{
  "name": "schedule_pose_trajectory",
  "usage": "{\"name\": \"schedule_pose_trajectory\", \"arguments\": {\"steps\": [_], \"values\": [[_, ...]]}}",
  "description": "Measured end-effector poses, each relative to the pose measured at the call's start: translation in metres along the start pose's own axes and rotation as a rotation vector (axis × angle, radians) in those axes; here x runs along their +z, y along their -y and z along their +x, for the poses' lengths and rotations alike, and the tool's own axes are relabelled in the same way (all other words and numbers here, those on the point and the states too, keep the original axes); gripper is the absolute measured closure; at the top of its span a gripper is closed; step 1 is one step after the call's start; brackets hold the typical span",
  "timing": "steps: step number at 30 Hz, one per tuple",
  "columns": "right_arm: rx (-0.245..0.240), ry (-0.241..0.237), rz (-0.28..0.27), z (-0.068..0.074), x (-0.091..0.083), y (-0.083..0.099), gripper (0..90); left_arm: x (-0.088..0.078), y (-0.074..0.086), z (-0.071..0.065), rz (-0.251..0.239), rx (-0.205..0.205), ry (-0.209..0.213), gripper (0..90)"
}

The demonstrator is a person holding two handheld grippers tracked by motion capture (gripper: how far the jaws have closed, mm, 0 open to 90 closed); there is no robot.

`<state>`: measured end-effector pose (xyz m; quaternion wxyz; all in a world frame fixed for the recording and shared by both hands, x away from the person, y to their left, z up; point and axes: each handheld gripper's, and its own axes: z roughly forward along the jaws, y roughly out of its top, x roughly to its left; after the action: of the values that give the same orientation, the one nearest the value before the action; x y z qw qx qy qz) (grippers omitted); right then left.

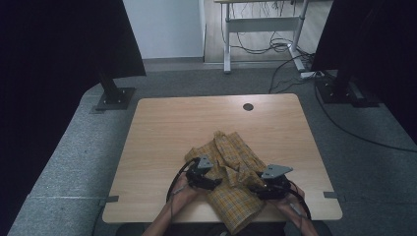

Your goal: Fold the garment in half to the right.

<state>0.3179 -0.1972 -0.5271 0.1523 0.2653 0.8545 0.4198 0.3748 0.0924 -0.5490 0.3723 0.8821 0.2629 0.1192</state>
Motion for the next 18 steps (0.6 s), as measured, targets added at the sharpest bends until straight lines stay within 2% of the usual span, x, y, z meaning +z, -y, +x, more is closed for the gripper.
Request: {"name": "schedule_pose_trajectory", "arguments": {"steps": [1, 2, 3, 6, 9, 13, 16, 18], "values": [[0.000, 0.000, 0.000, 0.000, 0.000, 0.000, 28.9, 0.000, 0.000, 0.000, 0.000, 0.000, 0.000, 27.8], [-0.008, 0.004, -0.020, 0.003, 0.005, -0.007, 16.4, 0.000, 0.000, 0.000, -0.001, 0.002, 0.000, 27.8], [-0.013, 0.008, -0.026, 0.005, 0.009, -0.010, 12.6, 0.000, 0.000, 0.000, -0.001, 0.002, 0.000, 27.8], [-0.054, 0.047, -0.019, 0.014, 0.023, -0.020, 6.9, 0.000, 0.000, 0.000, 0.000, 0.002, 0.000, 27.8], [-0.087, 0.083, 0.003, 0.020, 0.038, -0.026, 6.5, 0.000, 0.001, 0.000, -0.003, 0.000, 0.001, 27.8], [-0.111, 0.131, 0.057, 0.021, 0.052, -0.026, 8.2, -0.001, 0.002, 0.000, -0.008, -0.001, 0.002, 27.7], [-0.100, 0.161, 0.057, 0.018, 0.050, -0.024, 10.7, -0.001, 0.003, 0.000, -0.016, -0.001, 0.003, 27.7], [-0.117, 0.229, 0.077, 0.013, 0.045, -0.021, 12.0, -0.001, 0.004, 0.000, -0.021, -0.005, 0.004, 27.7]]}}
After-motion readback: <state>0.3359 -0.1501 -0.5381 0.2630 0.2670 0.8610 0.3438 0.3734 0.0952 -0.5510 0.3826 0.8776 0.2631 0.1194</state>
